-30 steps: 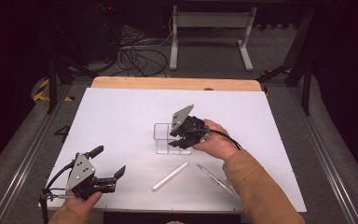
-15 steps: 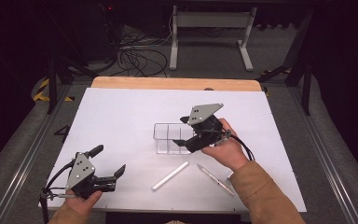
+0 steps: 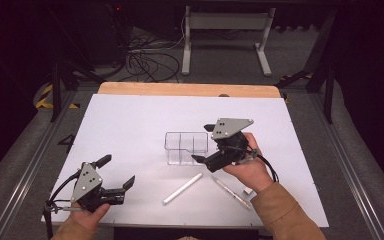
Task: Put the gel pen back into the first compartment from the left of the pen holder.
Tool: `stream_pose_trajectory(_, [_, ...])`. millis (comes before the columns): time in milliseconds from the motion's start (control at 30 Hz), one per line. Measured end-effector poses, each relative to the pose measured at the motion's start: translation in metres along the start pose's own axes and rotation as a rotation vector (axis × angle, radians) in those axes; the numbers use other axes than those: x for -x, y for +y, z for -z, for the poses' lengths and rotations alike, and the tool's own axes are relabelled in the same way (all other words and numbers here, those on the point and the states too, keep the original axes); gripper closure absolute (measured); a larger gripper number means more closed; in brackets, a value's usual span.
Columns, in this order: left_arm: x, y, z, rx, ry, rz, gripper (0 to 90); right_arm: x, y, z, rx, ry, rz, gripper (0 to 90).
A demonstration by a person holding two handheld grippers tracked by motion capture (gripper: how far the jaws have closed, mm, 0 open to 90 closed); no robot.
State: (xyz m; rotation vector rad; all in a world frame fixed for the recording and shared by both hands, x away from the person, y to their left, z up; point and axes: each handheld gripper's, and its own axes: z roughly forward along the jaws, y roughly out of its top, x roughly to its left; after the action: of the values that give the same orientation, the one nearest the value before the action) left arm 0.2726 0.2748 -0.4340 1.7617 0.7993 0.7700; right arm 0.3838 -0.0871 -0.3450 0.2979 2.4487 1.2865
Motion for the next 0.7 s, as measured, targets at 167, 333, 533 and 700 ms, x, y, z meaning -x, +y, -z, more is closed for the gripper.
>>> stream_pose_trajectory(167, [0.000, 0.000, 0.000, 0.002, 0.000, 0.000, 6.6, -0.004, -0.004, 0.006, 0.003, -0.044, -0.007, 4.1])
stream_pose_trajectory(333, [0.001, 0.000, 0.000, 0.000, 0.001, -0.007, 6.6, -0.006, -0.006, 0.011, 0.024, -0.047, -0.033, 0.2])
stream_pose_trajectory(533, [0.000, 0.000, 0.000, 0.000, 0.000, -0.001, 6.6, -0.010, -0.010, 0.015, 0.033, -0.049, -0.077, 0.0])
stream_pose_trajectory(700, [0.001, 0.000, 0.000, 0.003, 0.000, -0.003, 6.6, -0.012, -0.011, 0.018, 0.025, -0.038, -0.100, 0.0])
